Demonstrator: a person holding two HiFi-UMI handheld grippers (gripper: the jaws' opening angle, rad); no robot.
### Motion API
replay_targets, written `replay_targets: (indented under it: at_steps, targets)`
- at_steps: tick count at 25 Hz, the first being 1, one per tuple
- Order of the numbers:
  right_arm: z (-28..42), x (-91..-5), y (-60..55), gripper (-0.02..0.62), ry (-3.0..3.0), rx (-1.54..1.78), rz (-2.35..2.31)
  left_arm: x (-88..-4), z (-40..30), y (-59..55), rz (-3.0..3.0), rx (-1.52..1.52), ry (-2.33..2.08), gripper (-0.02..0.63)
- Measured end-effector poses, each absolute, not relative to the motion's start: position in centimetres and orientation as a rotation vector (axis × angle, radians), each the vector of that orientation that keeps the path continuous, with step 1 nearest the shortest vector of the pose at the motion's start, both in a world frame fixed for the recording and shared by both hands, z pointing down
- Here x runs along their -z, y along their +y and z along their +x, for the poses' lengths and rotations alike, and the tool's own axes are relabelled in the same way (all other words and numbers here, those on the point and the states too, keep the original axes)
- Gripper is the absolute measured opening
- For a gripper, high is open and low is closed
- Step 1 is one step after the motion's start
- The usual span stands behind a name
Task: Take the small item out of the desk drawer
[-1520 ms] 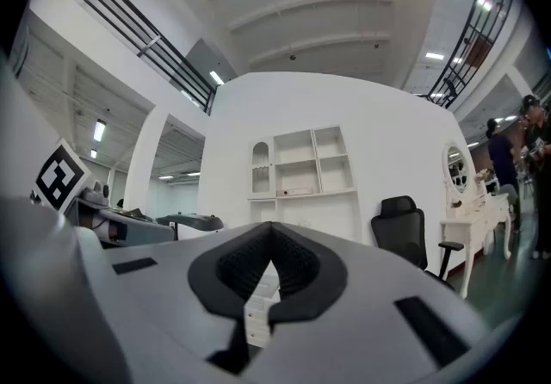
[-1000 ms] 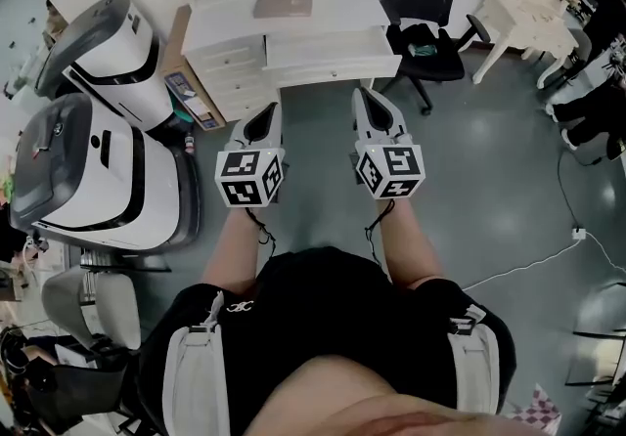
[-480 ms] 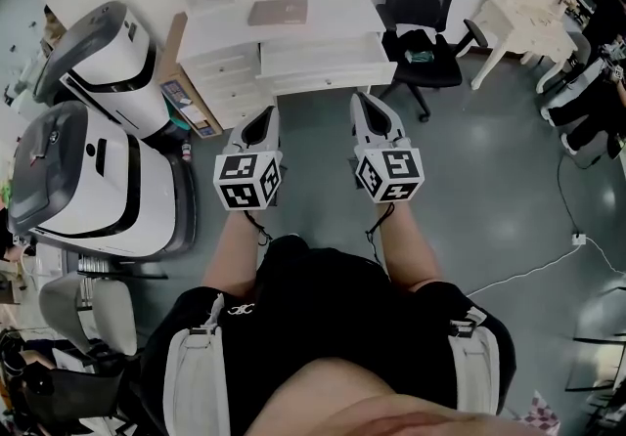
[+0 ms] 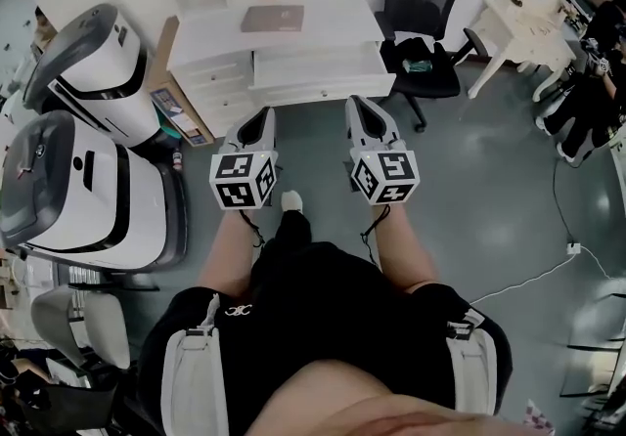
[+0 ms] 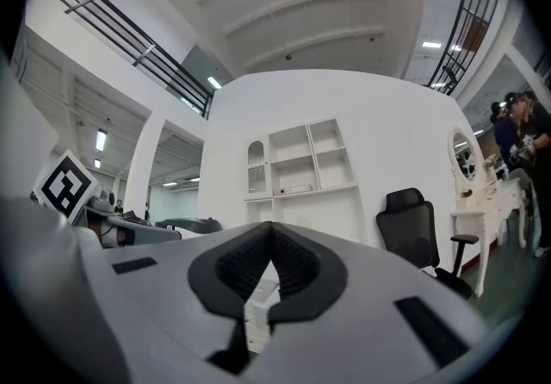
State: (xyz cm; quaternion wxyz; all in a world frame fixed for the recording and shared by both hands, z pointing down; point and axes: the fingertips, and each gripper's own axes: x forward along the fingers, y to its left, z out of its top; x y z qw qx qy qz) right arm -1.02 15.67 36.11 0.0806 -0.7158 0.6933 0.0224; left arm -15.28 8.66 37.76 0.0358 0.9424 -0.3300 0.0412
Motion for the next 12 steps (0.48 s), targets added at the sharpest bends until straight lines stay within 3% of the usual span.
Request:
replay_targets:
  at_steps: [12]
  targets:
    - [6.1,-37.1,1.9,-0.003,2.034,0.001,-2.185,-38.5,-7.8,-5.1,2.892,-0.143,-0.934,0.014]
